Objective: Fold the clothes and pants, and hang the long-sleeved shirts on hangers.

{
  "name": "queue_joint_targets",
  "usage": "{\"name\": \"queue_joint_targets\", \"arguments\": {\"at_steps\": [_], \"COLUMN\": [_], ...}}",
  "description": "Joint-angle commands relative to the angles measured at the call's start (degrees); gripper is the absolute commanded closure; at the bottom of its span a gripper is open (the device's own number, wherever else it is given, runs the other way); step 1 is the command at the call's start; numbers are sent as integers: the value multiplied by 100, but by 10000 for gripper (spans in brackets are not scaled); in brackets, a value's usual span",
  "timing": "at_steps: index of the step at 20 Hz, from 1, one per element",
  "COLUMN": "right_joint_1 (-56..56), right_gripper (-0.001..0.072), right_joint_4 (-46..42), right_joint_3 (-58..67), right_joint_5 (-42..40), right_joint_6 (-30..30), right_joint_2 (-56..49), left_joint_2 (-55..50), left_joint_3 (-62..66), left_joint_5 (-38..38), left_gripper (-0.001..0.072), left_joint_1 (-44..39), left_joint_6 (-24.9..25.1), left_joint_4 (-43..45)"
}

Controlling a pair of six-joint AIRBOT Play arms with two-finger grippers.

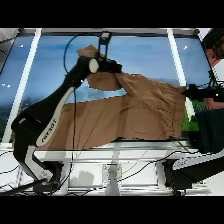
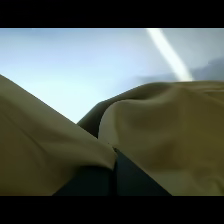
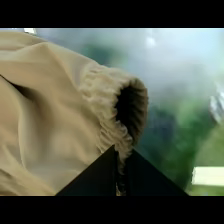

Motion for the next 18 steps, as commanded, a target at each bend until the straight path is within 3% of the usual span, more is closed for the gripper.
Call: {"name": "queue_joint_targets", "arguments": {"at_steps": [1,5,10,12,16,18], "right_joint_1": [-214,-214,-208,-208,-208,-208], "right_gripper": [684,684,684,684,683,683], "right_joint_4": [-175,-186,-271,-273,-275,-273], "right_joint_3": [7,7,7,7,7,7], "right_joint_5": [323,308,323,391,444,442], "right_joint_6": [28,28,20,20,22,22], "right_joint_2": [68,68,68,68,68,68], "left_joint_2": [98,815,2391,2697,2754,2754], "left_joint_3": [-249,-1585,-3679,-4448,-5602,-5831], "left_joint_5": [-22,-24,-15,48,595,785], "left_gripper": [689,689,688,688,686,686], "left_joint_1": [-730,-1139,-793,-675,-671,-673], "left_joint_6": [-1847,-2227,-3012,-3615,-5322,-5661], "left_joint_4": [2061,2081,2356,2358,2352,2352]}}
